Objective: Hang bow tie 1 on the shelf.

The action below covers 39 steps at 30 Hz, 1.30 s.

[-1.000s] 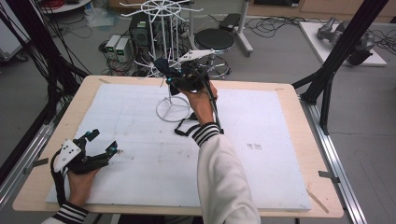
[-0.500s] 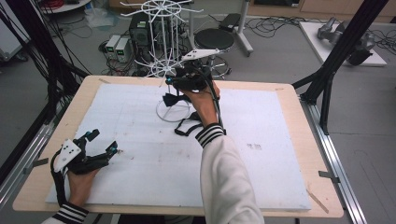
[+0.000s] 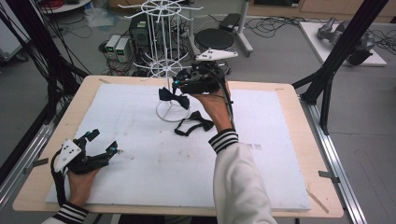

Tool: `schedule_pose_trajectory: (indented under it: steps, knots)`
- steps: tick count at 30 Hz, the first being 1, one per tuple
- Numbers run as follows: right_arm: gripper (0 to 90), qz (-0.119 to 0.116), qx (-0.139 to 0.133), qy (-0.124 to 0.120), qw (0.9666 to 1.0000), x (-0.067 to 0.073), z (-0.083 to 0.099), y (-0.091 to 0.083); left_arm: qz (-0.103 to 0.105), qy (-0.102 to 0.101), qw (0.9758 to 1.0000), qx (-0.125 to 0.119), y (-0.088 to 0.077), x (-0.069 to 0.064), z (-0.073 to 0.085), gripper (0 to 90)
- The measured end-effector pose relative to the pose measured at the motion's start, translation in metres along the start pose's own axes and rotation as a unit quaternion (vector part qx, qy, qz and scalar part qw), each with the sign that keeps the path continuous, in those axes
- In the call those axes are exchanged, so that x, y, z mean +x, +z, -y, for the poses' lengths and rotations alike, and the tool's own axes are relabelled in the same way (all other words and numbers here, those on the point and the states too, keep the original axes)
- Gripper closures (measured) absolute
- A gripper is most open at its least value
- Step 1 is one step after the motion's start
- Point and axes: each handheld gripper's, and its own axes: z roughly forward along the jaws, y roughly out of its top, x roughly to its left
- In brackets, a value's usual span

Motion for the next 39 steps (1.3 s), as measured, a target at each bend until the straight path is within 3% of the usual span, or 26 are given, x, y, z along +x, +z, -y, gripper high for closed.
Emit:
schedule_pose_trajectory:
  steps: [11, 15, 20, 25, 29, 32, 39]
  knots:
    - [12.7, 0.024, -0.015, 0.024, 0.9993, -0.016, 0.024, -0.049, -0.001, 0.000, 1.0000, 0.001, 0.000, -0.001, 0.000, 15.0]
    - [12.6, 0.028, -0.031, 0.022, 0.9989, -0.017, 0.028, -0.068, -0.001, 0.001, 1.0000, 0.001, 0.000, 0.000, 0.000, 15.0]
    - [12.5, 0.036, -0.030, 0.015, 0.9988, -0.017, 0.040, -0.087, -0.002, 0.001, 1.0000, 0.001, 0.000, 0.000, 0.000, 15.0]
    - [12.5, 0.048, -0.035, 0.009, 0.9982, -0.018, 0.057, -0.108, -0.001, 0.002, 1.0000, 0.000, 0.000, -0.001, 0.000, 15.0]
    - [12.5, 0.055, -0.044, 0.018, 0.9973, -0.021, 0.074, -0.127, -0.001, 0.001, 1.0000, 0.000, 0.000, 0.000, 0.000, 15.0]
    - [12.4, 0.061, -0.037, 0.022, 0.9972, -0.025, 0.090, -0.139, -0.001, 0.000, 1.0000, 0.000, 0.000, 0.000, 0.000, 15.0]
    - [11.9, 0.071, -0.033, 0.031, 0.9965, -0.032, 0.123, -0.149, -0.001, 0.002, 1.0000, 0.001, 0.000, 0.000, 0.000, 15.0]
